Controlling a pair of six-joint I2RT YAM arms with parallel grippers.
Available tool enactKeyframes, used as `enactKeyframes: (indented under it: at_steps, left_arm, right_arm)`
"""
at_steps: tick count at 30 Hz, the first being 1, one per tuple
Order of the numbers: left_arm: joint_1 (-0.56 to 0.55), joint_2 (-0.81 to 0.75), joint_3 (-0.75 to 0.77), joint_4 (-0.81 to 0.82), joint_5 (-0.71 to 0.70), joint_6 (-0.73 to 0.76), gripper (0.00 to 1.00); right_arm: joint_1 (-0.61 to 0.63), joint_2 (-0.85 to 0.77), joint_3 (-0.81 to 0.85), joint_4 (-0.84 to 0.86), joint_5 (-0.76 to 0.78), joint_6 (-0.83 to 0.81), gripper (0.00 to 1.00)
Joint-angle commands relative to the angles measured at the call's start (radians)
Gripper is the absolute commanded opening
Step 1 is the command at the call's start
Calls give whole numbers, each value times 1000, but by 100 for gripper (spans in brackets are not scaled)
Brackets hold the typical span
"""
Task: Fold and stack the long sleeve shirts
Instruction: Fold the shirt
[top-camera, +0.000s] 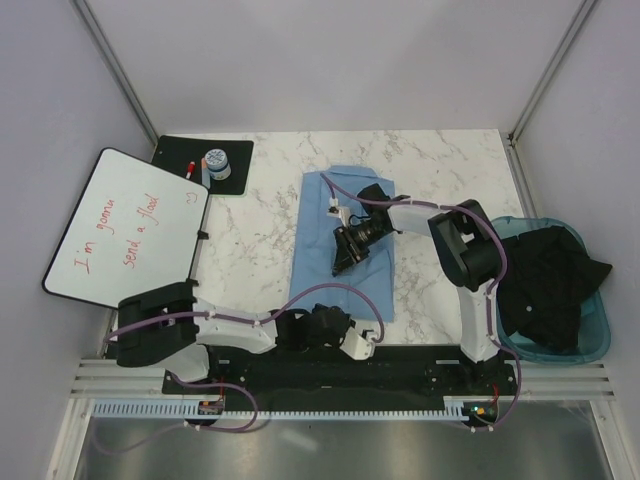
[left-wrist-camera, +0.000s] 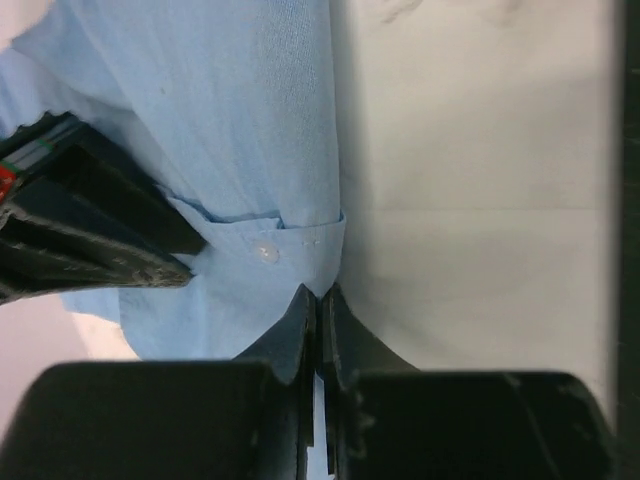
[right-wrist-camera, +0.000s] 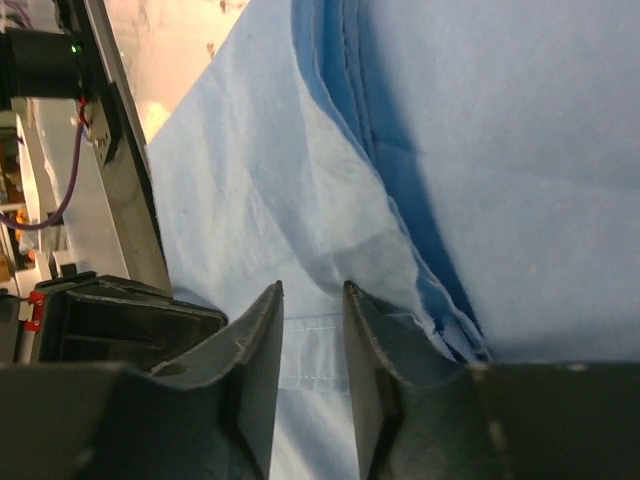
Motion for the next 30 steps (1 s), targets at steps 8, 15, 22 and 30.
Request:
enactKeyframes:
  at_steps: [8,15,22,30]
  left_arm:
    - [-119,-188,341,-875,398,-432,2]
    - [-99,-163,576,-1070,591,-435,2]
    - [37,-123,640,-1095,631,-387,2]
    - [251,45,876,-1105,643,-170,2]
  right_arm:
    - [-63,-23,518,-362,213,-184,48]
    - [-147,202,729,-395,351,-262,46]
    - [-137,238,607,-395,313,-337,34]
    - [-106,213,464,-383,274,-392,18]
